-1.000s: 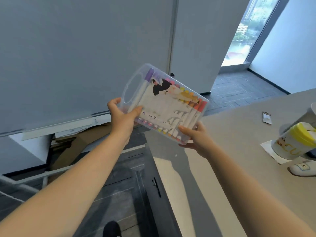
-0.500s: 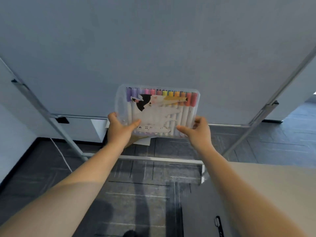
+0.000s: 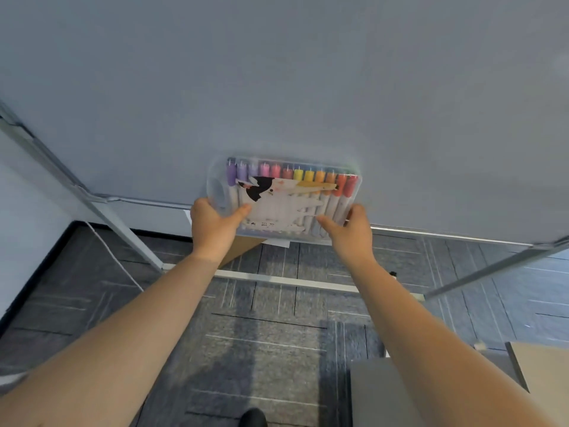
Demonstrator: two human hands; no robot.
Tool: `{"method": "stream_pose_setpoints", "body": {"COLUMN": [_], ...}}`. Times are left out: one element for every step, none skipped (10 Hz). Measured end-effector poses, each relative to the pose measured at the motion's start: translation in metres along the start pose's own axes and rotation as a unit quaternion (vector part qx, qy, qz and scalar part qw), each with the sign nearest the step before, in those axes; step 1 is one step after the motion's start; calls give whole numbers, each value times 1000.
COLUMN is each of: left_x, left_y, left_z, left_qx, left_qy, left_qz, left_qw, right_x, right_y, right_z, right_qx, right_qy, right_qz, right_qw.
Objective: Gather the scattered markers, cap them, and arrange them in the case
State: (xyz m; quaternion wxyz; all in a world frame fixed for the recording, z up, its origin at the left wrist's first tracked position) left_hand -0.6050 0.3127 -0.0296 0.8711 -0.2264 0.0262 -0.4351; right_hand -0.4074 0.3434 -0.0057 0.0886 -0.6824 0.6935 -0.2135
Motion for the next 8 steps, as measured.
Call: {"method": "stream_pose_setpoints", "body": {"left_x": [-9, -14, -22, -27, -30, -22, 2, 63], "left_y": [4, 6, 7, 9, 11, 8, -7, -42], "left_z": [-13, -24, -32, -34, -39, -33, -11, 10], "left_qx": [9, 9, -4, -14, -20, -25, -5, 5], "left_qy": [-15, -39, -28, -35, -35, -51, -40, -31], "left_qz": [2, -6, -15, -41, -35, -52, -54, -108], "left_qw": [1000, 999, 999, 998, 999, 997, 998, 994], "right_x": [-3, -4, -3, -3, -2, 2, 13, 59], "right_y": [9, 13, 16, 18, 18, 19, 8, -27], "right_z": [7, 12, 12, 14, 16, 12, 5, -3], "right_qx": [11, 13, 10, 3, 13, 24, 43, -21], "right_qy": [9, 15, 12, 12, 14, 32, 50, -11], "right_qz": [2, -1, 0, -3, -1, -17, -16, -3], "right_qw": [1000, 1000, 1000, 1000, 1000, 999, 998, 1000]}}
Point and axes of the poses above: each hand's wrist, its own x-axis away from the middle knuckle, its own y-axis out of the palm, z = x × y, the point moved 1 cm from there along -x, towards the middle knuckle, and after that the axes turned 2 degrees about -x, right-handed, at the moved point
